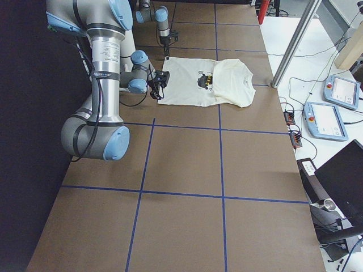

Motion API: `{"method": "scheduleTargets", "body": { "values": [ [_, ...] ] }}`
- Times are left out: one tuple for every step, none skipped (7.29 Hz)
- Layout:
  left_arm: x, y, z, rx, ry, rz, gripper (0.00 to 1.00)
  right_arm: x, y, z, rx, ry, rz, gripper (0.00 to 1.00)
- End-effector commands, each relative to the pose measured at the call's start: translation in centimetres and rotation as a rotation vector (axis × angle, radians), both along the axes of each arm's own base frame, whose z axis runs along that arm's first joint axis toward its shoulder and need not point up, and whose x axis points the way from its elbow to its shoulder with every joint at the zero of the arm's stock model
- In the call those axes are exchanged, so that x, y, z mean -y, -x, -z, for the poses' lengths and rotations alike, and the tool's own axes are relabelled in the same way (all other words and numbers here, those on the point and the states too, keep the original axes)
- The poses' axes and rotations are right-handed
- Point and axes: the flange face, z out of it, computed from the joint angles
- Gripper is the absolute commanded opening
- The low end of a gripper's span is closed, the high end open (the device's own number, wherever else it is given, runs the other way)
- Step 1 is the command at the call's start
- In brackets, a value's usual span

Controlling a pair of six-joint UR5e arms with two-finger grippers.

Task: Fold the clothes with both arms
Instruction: 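Lower both grippers to the hem corners nearest the robot and grasp them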

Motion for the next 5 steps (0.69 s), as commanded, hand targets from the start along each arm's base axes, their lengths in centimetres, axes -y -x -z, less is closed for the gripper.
{"method": "scheduleTargets", "body": {
  "values": [
    [-0.15, 0.06, -0.57, 0.013, 0.001, -0.004, 0.53, 0.06, 0.02, -0.09, -0.003, -0.004, -0.004, 0.85],
    [-0.14, 0.03, -0.49, 0.011, 0.001, -0.004, 0.47, 0.07, 0.05, -0.02, -0.001, -0.004, -0.004, 0.85],
    [-0.14, 0.03, -0.49, 0.011, 0.001, -0.004, 0.38, 0.06, 0.02, -0.09, -0.003, -0.004, -0.004, 0.85],
    [-0.15, 0.00, -0.39, 0.008, 0.001, -0.006, 0.37, 0.12, -0.02, 0.05, 0.000, -0.004, -0.006, 0.85],
    [-0.23, -0.04, -0.39, 0.008, 0.001, -0.008, 0.37, 0.12, -0.05, -0.02, -0.001, -0.004, -0.006, 0.85]
  ]
}}
